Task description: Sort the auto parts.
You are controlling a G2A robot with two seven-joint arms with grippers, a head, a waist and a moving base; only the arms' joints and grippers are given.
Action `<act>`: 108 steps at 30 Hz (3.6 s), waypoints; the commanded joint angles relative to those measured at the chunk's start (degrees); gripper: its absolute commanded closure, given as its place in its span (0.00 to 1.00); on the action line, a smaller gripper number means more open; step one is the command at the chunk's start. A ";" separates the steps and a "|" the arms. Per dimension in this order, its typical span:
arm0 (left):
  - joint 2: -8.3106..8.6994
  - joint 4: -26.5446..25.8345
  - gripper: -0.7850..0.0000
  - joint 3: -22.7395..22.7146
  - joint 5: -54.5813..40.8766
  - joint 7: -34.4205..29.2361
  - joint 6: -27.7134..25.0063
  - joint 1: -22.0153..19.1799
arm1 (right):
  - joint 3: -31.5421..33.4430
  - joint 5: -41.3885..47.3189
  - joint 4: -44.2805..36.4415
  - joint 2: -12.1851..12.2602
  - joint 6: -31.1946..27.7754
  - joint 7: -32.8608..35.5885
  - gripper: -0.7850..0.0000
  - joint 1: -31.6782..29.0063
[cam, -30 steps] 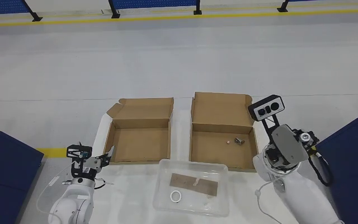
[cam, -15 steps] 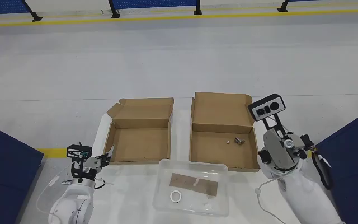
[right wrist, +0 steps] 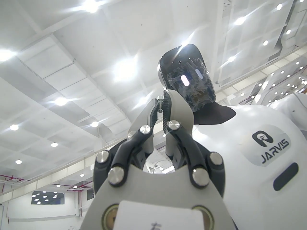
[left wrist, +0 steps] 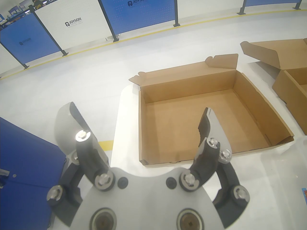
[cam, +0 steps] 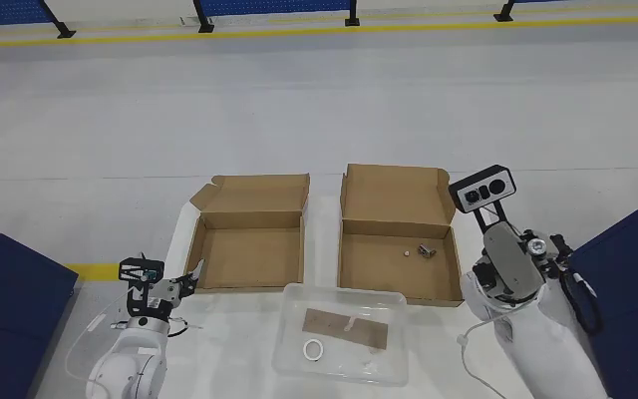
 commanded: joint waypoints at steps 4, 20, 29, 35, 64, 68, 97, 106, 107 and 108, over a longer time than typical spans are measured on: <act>0.00 0.00 0.00 0.00 0.00 0.00 0.00 0.00 | 0.00 0.00 0.00 0.00 0.00 0.01 1.00 0.00; 0.00 0.00 0.00 0.00 0.00 0.00 0.00 0.00 | 19.85 -26.20 4.43 2.85 16.88 5.03 1.00 -2.77; 0.00 0.00 0.00 0.00 0.00 0.00 0.00 0.00 | 22.70 -50.59 7.62 5.99 24.34 15.24 1.00 -2.24; 0.00 0.00 0.00 0.00 0.00 0.00 0.00 0.00 | 21.83 -53.24 8.15 6.58 23.22 16.36 1.00 -1.98; 0.00 0.00 0.00 0.00 0.00 0.00 0.00 0.00 | 7.04 -100.39 3.65 12.05 38.11 1.48 1.00 5.32; 0.00 0.00 0.00 0.00 0.00 0.00 0.00 0.00 | 4.71 -100.48 4.77 12.70 38.48 1.11 1.00 7.18; 0.00 0.00 0.00 0.00 0.00 0.00 0.00 0.00 | -33.64 -115.97 29.16 7.56 44.43 -4.84 1.00 35.34; 0.00 0.00 0.00 0.00 0.00 0.00 0.00 0.00 | -34.71 -115.55 30.09 7.26 44.50 -4.91 1.00 36.23; 0.00 0.00 0.00 0.00 0.00 0.00 0.00 0.00 | -34.71 -115.55 30.09 7.26 44.50 -4.91 1.00 36.23; 0.00 0.00 0.00 0.00 0.00 0.00 0.00 0.00 | -34.71 -115.55 30.09 7.26 44.50 -4.91 1.00 36.23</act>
